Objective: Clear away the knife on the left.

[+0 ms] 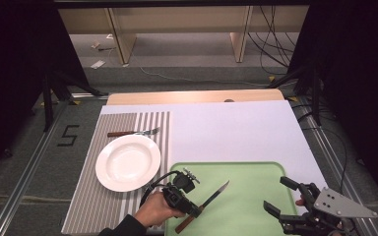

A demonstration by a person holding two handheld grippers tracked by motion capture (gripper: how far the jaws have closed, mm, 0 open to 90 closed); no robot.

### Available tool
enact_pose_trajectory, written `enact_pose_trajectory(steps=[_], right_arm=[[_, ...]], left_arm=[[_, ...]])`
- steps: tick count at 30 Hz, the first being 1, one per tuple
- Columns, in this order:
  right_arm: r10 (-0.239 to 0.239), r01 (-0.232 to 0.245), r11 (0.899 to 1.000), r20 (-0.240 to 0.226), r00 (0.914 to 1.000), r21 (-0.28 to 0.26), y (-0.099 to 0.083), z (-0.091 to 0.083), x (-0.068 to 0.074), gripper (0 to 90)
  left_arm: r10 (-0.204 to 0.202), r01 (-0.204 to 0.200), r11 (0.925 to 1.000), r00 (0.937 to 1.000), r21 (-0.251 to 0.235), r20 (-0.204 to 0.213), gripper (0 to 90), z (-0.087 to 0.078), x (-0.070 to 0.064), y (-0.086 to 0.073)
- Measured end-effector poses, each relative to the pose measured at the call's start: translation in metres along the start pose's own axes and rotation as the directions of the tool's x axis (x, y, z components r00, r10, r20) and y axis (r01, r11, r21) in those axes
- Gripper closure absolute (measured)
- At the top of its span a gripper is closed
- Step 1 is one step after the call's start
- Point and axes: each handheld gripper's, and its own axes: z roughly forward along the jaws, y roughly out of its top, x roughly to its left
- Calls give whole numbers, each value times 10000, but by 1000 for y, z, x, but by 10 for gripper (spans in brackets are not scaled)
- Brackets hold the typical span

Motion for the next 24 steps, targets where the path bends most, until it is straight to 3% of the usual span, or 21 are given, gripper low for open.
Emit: enact_pose_trajectory(steps=[2,8,14,16,18,19,20,21,24], right_arm=[[-54,54,10000,-19,10000,18,0,0,1,155],[-64,64,10000,-12,10000,37,-1,0,0,155],[-25,25,10000,5,10000,3,0,0,0,155],[-77,77,10000,-6,10000,56,-1,0,1,155],[-61,61,10000,-9,10000,47,-1,0,1,155],[-38,38,10000,2,10000,11,0,0,1,155],[-44,44,10000,-3,10000,-4,0,0,1,156],[-67,68,10000,-26,10000,45,-1,0,1,156],[-63,63,10000,-30,10000,53,-1,0,1,156]], left_arm=[[-184,184,9998,9998,36,125,768,1,2,0],[-790,790,9964,9969,302,-18,767,6,8,-2],[-813,823,9959,9963,365,-285,759,9,10,-3],[-569,581,9975,9979,407,-302,740,7,8,-3],[-417,423,9985,9990,355,-190,649,6,6,-2],[-96,102,9995,9998,304,-179,649,4,5,-1],[-5,12,9995,9998,310,-214,591,3,3,-1],[191,-183,9996,9992,224,-354,503,1,1,0],[589,-628,9968,9953,-485,-769,453,-7,-5,1]])
